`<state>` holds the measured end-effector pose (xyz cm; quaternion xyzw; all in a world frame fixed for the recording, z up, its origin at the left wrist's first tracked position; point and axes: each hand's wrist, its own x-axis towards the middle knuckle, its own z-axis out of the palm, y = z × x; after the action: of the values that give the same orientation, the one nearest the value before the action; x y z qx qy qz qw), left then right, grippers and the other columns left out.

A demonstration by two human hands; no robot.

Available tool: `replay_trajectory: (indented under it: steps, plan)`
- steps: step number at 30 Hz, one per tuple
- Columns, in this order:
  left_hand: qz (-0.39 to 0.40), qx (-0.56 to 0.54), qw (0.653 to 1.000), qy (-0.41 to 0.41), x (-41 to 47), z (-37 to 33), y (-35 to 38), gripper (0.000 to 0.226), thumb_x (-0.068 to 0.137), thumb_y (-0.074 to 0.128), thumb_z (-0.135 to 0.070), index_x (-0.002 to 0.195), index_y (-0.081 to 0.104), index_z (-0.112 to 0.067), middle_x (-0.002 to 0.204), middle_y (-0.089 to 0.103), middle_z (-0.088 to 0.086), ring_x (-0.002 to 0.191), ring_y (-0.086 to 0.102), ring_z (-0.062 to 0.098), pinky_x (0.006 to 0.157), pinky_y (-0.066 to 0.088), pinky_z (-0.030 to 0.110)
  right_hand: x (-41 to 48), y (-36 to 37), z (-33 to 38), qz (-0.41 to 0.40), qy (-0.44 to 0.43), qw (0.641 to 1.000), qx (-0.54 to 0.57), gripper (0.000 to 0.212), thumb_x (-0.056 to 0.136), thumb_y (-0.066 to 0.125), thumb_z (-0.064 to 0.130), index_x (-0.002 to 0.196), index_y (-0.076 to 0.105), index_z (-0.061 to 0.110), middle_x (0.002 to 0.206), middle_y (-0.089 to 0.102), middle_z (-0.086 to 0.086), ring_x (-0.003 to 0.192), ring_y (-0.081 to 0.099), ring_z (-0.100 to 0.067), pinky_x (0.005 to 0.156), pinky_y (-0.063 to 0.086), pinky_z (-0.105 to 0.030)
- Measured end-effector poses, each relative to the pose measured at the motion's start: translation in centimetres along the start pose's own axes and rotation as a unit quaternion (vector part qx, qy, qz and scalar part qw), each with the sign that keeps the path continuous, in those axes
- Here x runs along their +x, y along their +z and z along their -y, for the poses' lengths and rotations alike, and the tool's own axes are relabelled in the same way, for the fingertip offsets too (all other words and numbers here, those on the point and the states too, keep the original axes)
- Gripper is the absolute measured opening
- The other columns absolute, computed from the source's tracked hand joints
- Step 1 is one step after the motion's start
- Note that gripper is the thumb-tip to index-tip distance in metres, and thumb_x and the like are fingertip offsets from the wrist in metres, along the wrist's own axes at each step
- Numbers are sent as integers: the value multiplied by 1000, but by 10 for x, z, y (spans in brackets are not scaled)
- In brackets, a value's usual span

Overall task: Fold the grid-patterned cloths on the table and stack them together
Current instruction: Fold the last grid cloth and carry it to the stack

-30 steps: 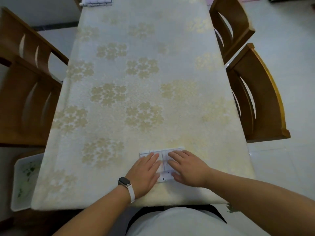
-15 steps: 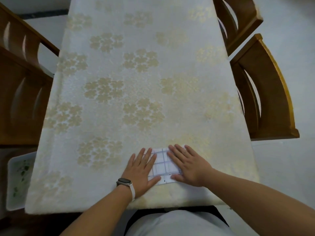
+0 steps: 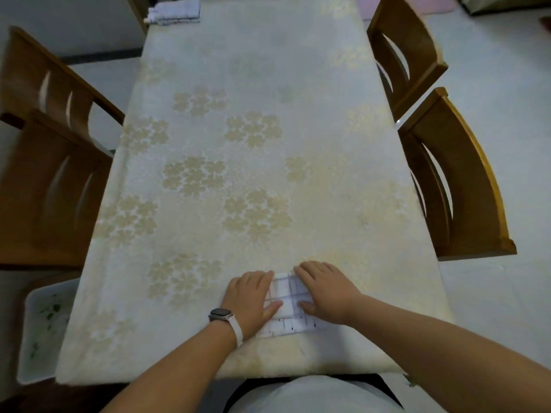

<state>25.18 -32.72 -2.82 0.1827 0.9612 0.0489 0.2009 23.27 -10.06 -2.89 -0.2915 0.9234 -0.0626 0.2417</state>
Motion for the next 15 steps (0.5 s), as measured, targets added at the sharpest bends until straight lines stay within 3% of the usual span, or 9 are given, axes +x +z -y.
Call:
replay_trajectory:
  steps: [3, 7, 11, 13, 15]
  plan:
    - [30, 17, 999, -42, 18, 1, -20, 52, 89, 45, -53, 132, 42, -23, 128, 49, 3, 116, 46, 26, 92, 37, 38, 11, -11, 3, -18, 45, 999, 3, 59, 84, 58, 38, 134, 44, 11, 130, 46, -13, 119, 45, -34, 96, 38, -41]
    - [85, -2, 994, -76, 32, 2, -29, 37, 82, 56, -53, 106, 51, -25, 114, 49, 3, 108, 46, 26, 86, 39, 38, 15, -18, 9, -3, 104, 994, 16, 42, 80, 60, 28, 116, 49, 9, 123, 42, -13, 113, 42, -33, 88, 38, -39]
    - [115, -71, 987, -91, 30, -1, -30, 19, 81, 61, -38, 90, 48, -28, 105, 56, 0, 102, 54, 25, 82, 38, 35, 12, -16, 13, -1, 118, 993, 28, 24, 81, 54, 18, 104, 53, 10, 114, 44, -12, 104, 44, -33, 79, 34, -37]
    - [132, -117, 980, -96, 23, 1, -26, 17, 83, 60, -33, 96, 52, -28, 105, 60, -4, 99, 58, 23, 82, 40, 33, 8, -17, 14, -2, 127, 989, 79, 11, 85, 52, 17, 95, 55, 14, 104, 49, -9, 95, 50, -31, 71, 30, -32]
    - [129, -163, 973, -106, 14, 2, -25, 9, 84, 59, -31, 90, 60, -26, 97, 61, -3, 90, 60, 21, 78, 46, 32, 2, -17, 13, -8, 188, 965, 185, 2, 87, 54, 17, 87, 55, 19, 91, 53, -5, 80, 53, -25, 63, 34, -30]
